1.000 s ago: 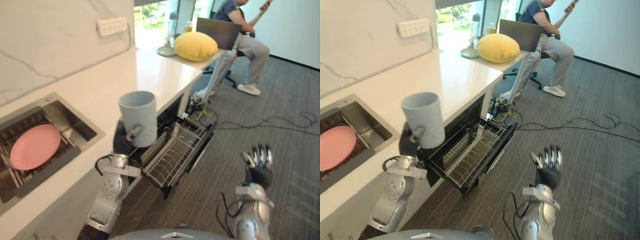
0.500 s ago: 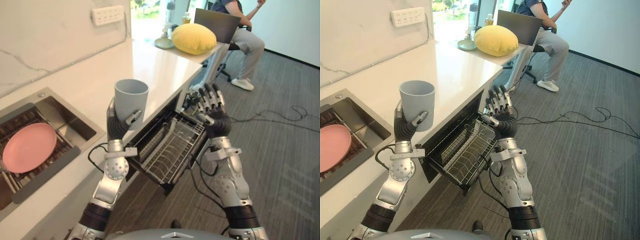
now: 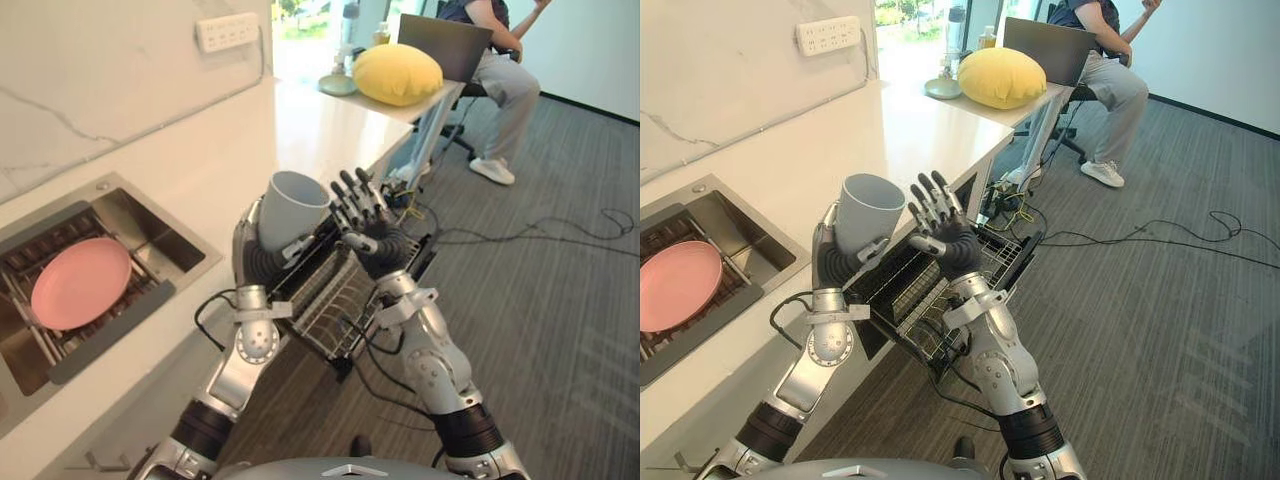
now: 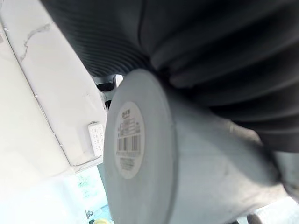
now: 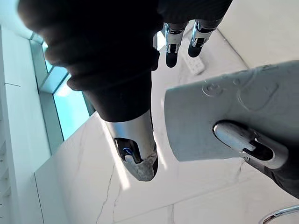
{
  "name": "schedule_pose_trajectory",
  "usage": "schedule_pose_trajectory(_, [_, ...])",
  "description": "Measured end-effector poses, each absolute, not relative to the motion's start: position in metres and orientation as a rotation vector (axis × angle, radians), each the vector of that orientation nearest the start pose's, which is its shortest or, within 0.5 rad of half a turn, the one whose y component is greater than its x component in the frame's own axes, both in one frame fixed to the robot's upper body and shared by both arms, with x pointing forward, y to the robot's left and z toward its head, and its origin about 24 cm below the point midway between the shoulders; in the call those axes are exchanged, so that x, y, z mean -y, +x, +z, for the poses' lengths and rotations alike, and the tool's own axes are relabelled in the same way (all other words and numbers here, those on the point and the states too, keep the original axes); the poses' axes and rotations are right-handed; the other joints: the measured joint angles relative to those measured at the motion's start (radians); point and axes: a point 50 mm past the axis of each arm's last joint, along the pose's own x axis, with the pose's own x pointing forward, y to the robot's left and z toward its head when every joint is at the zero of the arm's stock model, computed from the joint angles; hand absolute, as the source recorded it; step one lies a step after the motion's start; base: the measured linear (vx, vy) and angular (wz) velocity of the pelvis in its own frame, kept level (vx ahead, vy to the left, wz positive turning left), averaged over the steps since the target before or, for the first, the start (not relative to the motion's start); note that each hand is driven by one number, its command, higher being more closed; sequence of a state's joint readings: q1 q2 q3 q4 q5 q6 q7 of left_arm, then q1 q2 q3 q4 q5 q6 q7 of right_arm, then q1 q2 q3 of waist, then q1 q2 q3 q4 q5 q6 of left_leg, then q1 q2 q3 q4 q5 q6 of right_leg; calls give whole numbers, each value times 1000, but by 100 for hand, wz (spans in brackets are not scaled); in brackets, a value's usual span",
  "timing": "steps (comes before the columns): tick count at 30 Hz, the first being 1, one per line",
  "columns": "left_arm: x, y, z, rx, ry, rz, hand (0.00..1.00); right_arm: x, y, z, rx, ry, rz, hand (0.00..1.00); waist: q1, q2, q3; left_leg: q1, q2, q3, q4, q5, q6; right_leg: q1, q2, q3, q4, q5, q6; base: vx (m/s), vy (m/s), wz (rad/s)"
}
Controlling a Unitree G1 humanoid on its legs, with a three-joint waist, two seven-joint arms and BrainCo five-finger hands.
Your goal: Walk over to the sink, pick up the cup, carry it to the dishwasher, place the cup inside the dishwasher, then close the dishwasher door
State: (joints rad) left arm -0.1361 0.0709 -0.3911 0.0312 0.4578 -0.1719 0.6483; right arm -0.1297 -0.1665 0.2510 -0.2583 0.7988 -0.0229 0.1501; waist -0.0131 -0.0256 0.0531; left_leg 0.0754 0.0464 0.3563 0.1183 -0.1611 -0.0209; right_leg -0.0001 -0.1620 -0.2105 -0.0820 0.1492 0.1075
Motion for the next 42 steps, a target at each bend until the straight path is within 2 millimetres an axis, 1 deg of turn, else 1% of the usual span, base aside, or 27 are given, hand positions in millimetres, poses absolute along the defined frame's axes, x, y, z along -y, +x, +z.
schedule_pose_trajectory(5, [-68,250,85,488,375,129,100,91,253,125,231,612,561,0,-1,-1,-5,13,-4,-1,-31,22,-3,1,1,-2,0,1,0,-49,-34,1])
schedule_pose_trajectory(8, [-66,251,78,464,392,116,100,88,253,123,209,603,549,0,-2,-3,-21,15,-4,-2,-36,24,-4,0,2,-3,0,1,0,-33,-21,1])
schedule_pose_trajectory(11, [-62,249,78,469,390,96,100,87,253,121,180,599,542,0,0,-5,-36,16,-5,-1,-37,24,-3,1,1,-3,0,1,0,-38,-18,0])
schedule_pose_trajectory(15, [-59,248,78,481,406,85,100,84,253,118,145,597,527,0,0,-11,-48,17,-6,-1,-40,26,-3,1,1,-2,0,1,0,-42,-21,0])
schedule_pose_trajectory(21, [-56,246,75,485,428,64,100,82,254,115,99,585,518,0,0,-17,-55,34,-19,-2,-95,56,-1,0,-2,0,0,1,0,-59,-25,1])
schedule_pose_trajectory(28, [-57,247,75,505,474,75,100,81,258,120,98,539,524,0,-2,-19,-59,46,-22,-1,-108,64,-2,0,-3,1,0,2,1,-13,-6,0])
schedule_pose_trajectory(29, [-57,247,75,506,476,74,100,81,258,120,98,538,523,100,-2,-20,-59,46,-22,-2,-108,64,-2,0,-3,1,0,2,1,0,0,0])
schedule_pose_trajectory(37, [-60,247,71,507,510,72,100,82,259,119,91,536,498,100,-3,-30,-70,45,-22,-3,-108,65,-2,0,-3,0,0,2,1,-35,-24,0])
schedule_pose_trajectory(42, [-61,247,69,506,525,71,100,82,259,119,94,518,495,100,-3,-29,-79,43,-23,-5,-108,66,-2,0,-4,-2,0,1,1,-32,-23,1])
